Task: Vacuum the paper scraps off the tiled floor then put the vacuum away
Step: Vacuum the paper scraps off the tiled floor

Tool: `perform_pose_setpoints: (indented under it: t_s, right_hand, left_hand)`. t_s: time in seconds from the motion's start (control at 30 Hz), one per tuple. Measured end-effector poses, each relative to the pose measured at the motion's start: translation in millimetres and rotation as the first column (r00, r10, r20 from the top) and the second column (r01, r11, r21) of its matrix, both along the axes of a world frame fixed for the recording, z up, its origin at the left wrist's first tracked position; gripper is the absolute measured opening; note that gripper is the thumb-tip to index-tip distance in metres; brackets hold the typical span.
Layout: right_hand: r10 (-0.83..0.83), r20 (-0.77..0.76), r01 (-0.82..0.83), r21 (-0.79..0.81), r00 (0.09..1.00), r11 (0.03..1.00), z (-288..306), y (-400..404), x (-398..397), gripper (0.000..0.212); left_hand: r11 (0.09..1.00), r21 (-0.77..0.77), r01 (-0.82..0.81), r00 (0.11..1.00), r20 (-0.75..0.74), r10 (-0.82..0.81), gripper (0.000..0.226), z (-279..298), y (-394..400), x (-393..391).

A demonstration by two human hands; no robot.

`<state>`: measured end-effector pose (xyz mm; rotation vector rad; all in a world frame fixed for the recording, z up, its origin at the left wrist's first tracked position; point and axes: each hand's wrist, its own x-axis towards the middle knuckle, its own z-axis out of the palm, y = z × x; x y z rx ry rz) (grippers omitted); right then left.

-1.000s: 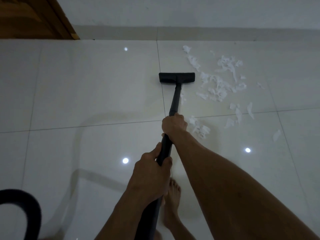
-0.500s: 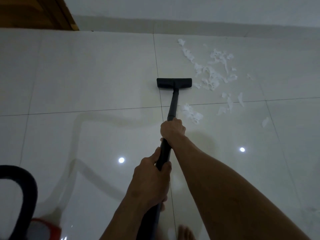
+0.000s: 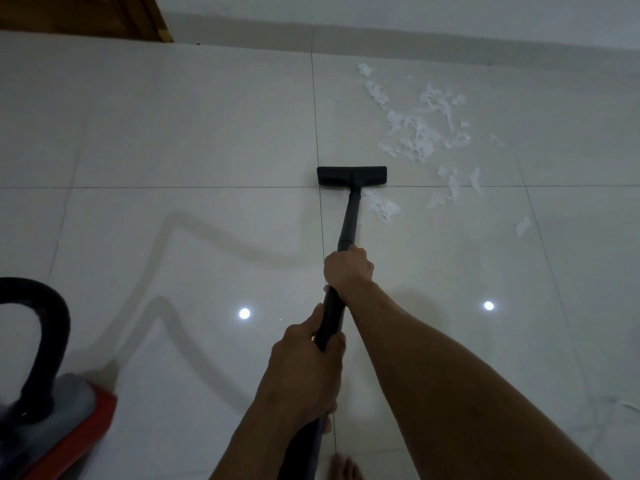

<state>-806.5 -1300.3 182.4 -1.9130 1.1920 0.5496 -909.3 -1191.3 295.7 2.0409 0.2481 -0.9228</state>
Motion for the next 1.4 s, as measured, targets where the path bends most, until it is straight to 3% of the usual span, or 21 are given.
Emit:
perform_pose_setpoints:
  t_s: [0.27,0.47,0.67,0.97,1.17,1.27,1.4]
  right_hand:
    - [-0.009,-0.011,0.01,0.029,1.0,1.0,-1,8,-63,0.042]
    - [-0.003,-0.022,0.003,0.021,1.0,1.0,7,13,-101,0.042]
    - [0.125,-0.055,-0.129,-0.065,0.991,0.99,17,12,-144,0.041]
    - [0.129,-0.063,-0.133,-0.072,0.99,0.988,13,15,-211,0.04]
    - [0.125,-0.066,-0.127,-0.028,0.99,0.991,10,-4,-251,0.036]
    - [0.043,-0.079,-0.048,-0.067,0.996,0.997,10,-29,-262,0.038]
    - [0.065,-0.097,-0.073,-0.084,0.993,0.994,6,-63,-265,0.039]
  left_hand:
    - [0.995,-0.068,-0.074,0.992,-0.104,0.067,0.048,-2,8,-64]
    - [0.997,-0.045,-0.068,0.993,-0.099,0.064,0.051,1,14,-103]
    - [0.998,-0.028,-0.062,0.991,-0.121,0.058,0.054,11,20,-142]
    - [0.999,-0.035,0.012,0.995,-0.099,-0.016,0.05,12,29,-202]
    - [0.998,-0.013,0.058,0.992,-0.111,-0.059,0.045,11,6,-235]
    - [0.999,-0.025,0.047,0.989,-0.14,-0.05,0.041,5,-17,-245]
    - [0.999,-0.032,0.022,0.986,-0.162,-0.027,0.042,-1,-55,-250]
